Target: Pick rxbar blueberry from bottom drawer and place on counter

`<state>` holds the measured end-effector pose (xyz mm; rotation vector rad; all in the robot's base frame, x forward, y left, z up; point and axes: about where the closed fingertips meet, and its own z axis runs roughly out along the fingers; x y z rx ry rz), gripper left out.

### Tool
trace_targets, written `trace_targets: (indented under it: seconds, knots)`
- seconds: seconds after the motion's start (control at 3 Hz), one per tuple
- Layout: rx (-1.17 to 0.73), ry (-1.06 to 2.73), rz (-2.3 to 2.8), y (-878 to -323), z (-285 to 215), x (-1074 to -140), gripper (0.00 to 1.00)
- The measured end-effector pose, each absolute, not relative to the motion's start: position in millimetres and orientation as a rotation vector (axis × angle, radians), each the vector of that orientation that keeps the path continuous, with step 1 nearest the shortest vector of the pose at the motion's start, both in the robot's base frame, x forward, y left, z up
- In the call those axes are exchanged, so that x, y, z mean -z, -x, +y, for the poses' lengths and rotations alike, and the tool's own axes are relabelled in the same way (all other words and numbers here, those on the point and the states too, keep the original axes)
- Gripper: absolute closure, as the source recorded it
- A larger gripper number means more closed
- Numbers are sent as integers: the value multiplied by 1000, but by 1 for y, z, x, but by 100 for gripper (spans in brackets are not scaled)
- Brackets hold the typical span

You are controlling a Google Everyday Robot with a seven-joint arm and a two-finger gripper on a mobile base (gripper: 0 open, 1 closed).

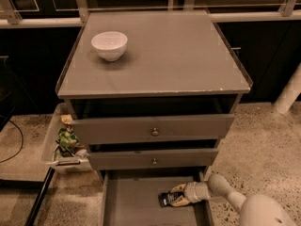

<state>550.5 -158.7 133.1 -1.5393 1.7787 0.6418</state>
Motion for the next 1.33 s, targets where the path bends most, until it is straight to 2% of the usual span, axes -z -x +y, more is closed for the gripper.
trace_targets:
  seconds: [0.67, 1.33]
  knots:
    - [-595, 1555, 1518, -517, -190, -257, 100]
    - [-352, 1662, 1476, -513, -244, -376, 100]
